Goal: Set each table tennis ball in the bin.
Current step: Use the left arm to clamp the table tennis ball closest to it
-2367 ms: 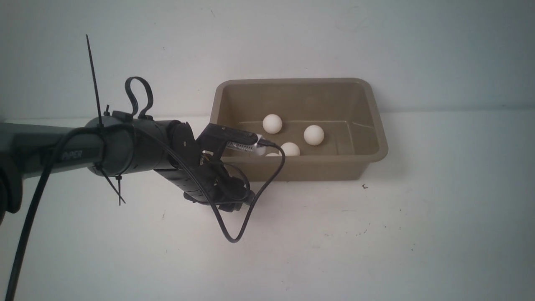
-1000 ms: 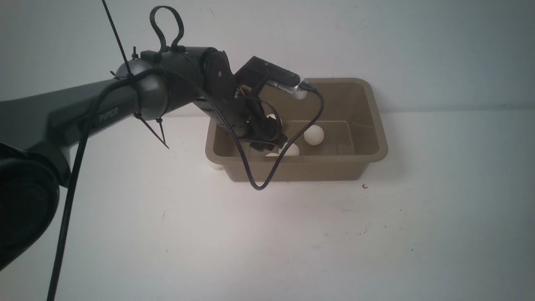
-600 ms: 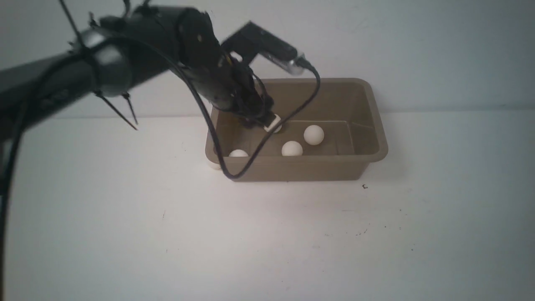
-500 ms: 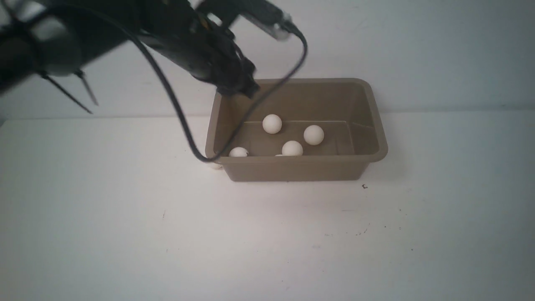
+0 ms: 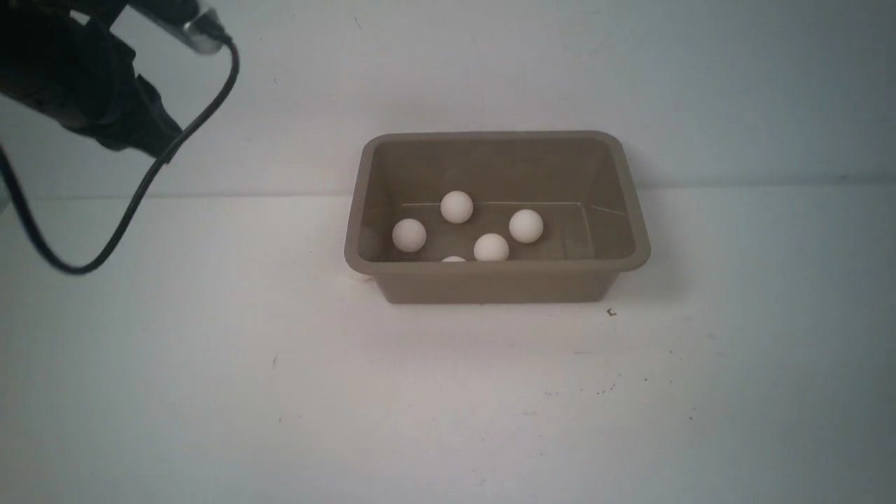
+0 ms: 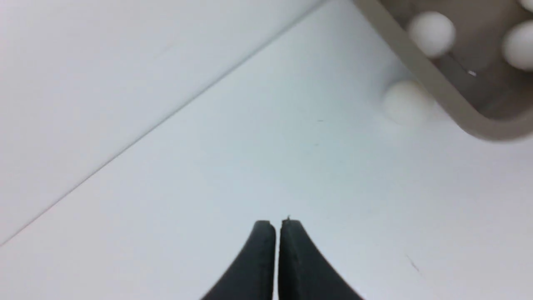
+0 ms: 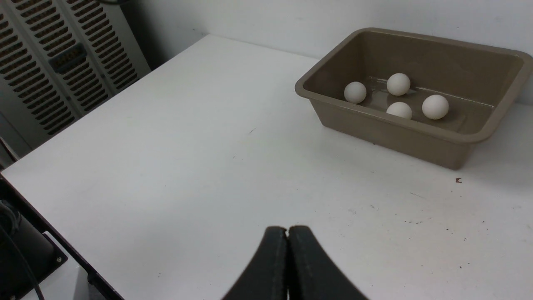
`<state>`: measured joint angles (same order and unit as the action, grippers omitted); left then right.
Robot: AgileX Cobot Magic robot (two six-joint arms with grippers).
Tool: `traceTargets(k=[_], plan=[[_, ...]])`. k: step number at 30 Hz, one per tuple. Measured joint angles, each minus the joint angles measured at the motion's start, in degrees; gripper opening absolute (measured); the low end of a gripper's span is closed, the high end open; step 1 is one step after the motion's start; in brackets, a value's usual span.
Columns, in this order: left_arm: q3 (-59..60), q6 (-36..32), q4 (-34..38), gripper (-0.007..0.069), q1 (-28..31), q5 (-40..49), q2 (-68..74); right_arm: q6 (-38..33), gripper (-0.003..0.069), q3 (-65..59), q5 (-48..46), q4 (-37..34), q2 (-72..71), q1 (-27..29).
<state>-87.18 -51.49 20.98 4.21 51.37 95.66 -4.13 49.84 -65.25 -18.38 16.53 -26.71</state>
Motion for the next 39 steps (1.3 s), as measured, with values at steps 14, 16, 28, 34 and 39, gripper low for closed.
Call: traceTargets(k=[14, 16, 28, 34, 39], plan=[[15.47, -66.65, 54.88, -0.0004, 15.83, 7.32, 14.9, 0.05, -0.0011, 0.0, 1.84, -5.69, 0.0, 0.0], [15.47, -71.68, 57.07, -0.0004, 15.12, 9.4, 17.75, 0.05, -0.0011, 0.0, 2.37, -5.81, 0.0, 0.0], [12.31, -87.58, 64.06, 0.0216, 12.3, 12.72, 31.29, 1.82, -0.0011, 0.0, 2.52, -6.17, 0.0, 0.0], [8.59, -88.95, 64.77, 0.0456, 12.02, 14.32, 34.12, 1.94, -0.0011, 0.0, 2.4, -6.17, 0.0, 0.0], [4.67, -87.15, 64.74, 0.0521, 8.89, 14.32, 35.5, 1.94, -0.0011, 0.0, 2.2, -6.11, 0.0, 0.0]])
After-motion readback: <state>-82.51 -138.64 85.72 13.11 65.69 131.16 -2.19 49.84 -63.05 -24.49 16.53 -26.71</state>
